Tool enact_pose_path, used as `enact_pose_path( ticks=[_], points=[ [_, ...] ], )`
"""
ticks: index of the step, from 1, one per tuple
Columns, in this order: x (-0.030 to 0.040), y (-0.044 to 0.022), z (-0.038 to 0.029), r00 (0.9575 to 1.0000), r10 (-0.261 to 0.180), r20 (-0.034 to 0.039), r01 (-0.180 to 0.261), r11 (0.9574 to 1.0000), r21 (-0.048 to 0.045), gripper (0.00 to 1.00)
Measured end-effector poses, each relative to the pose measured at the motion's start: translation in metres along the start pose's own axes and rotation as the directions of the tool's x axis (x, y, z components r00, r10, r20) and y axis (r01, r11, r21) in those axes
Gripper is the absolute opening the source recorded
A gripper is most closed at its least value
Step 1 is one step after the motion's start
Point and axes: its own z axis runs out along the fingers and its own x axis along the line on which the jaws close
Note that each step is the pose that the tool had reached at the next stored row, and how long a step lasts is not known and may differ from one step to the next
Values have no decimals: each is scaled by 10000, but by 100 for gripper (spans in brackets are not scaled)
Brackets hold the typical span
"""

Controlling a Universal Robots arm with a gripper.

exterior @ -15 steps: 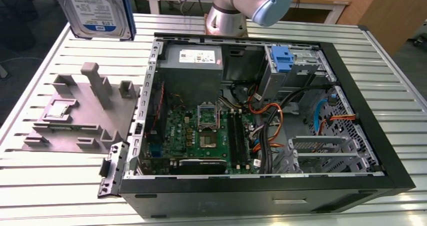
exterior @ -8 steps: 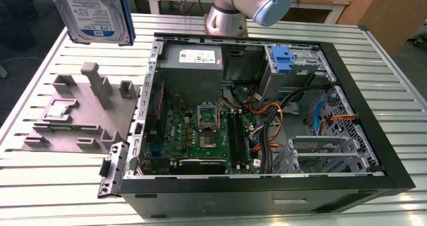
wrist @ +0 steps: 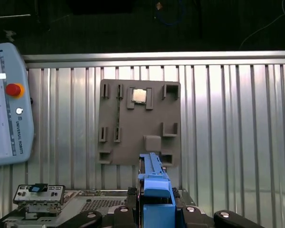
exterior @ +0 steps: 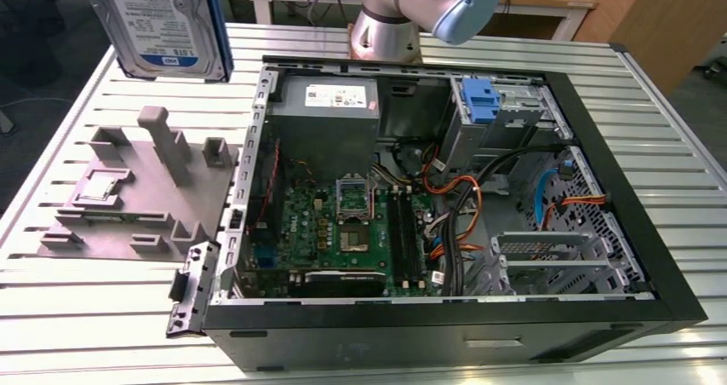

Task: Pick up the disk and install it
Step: 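Pick up the disk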

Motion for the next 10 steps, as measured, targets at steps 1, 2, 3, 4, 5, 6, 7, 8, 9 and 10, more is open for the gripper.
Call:
enact_pose_path(
  ticks=[1, 2, 3, 4, 5, 6, 7, 8, 9, 10],
  points=[
    [9, -5, 0, 10000, -3, 99, 3, 10000, -3, 36],
    [20, -9, 0, 9998, -7, 207, 8, 10000, -5, 36],
    [30, -13, 0, 9995, -12, 312, 12, 10000, -9, 36],
    [40, -18, -1, 9993, -15, 384, 15, 10000, -13, 36],
    [45, -24, -1, 9992, -14, 390, 15, 10000, -13, 36],
    [49, -29, -2, 9992, -14, 390, 15, 10000, -12, 36],
    [52, -34, -2, 9992, -14, 390, 15, 10000, -12, 36],
    [54, -40, -2, 9992, -14, 391, 15, 10000, -13, 36],
    [55, -49, -3, 9992, -14, 390, 15, 10000, -13, 36],
    [56, -61, -3, 9992, -15, 391, 15, 10000, -12, 36]
  ],
)
